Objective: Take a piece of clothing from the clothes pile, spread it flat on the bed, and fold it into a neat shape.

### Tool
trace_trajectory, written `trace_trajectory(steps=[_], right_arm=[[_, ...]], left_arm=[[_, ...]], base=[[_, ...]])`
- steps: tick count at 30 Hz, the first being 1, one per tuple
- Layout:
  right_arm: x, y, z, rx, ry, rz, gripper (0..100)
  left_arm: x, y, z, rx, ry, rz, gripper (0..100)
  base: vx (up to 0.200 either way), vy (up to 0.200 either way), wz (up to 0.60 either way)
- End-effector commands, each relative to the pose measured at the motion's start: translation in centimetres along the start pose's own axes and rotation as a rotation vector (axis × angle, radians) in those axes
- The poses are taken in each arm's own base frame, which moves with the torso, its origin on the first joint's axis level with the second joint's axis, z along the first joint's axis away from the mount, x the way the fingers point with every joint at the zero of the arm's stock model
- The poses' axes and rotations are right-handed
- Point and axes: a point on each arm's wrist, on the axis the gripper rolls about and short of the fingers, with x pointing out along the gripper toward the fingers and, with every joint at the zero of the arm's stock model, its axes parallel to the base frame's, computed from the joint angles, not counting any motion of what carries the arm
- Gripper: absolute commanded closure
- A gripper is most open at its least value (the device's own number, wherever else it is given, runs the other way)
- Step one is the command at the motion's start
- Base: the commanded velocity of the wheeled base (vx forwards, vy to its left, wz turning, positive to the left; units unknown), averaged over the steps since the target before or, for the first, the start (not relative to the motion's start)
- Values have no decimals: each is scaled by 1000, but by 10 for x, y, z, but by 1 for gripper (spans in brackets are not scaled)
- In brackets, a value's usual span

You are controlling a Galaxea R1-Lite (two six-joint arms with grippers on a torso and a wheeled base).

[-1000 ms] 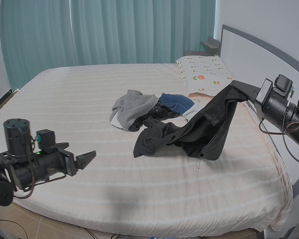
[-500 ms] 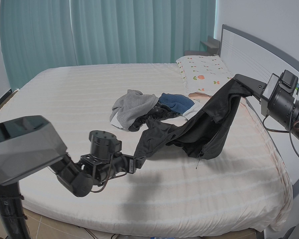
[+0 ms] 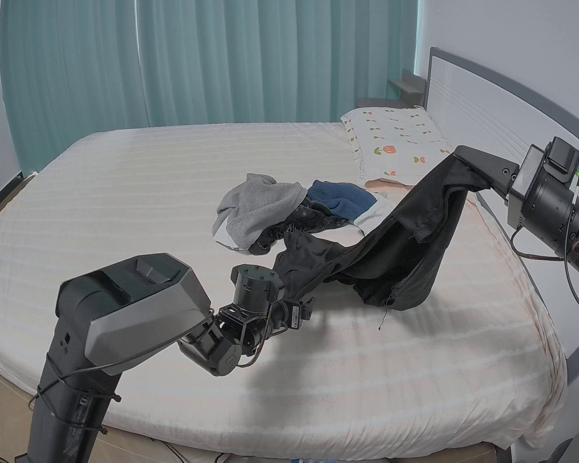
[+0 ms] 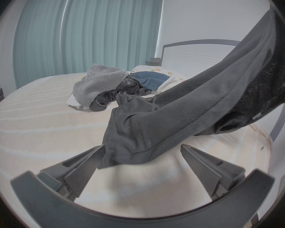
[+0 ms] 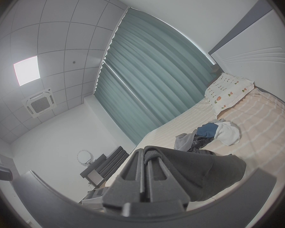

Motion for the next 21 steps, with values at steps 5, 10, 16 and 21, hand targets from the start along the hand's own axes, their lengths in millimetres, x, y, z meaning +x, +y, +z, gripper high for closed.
trace_trajectory(steps=[5,10,16,21], right_arm=[[-2,-3,-1,0,1,-10,100],[-1,-8,-5,2,16,-30,100],[7,-20,-12,5,45,-68,100],[22,-31,-28,16,104,-99,100]], left_arm=[[42,1,-20,-8,-36,57,100],[46,6,-19,-65,-61,88,100],[14,5,25,-243,-112,126,100],[-43,-10,83,-357,-113,91,100]], base=[[0,0,0],[0,0,0],[0,0,0],[0,0,0]])
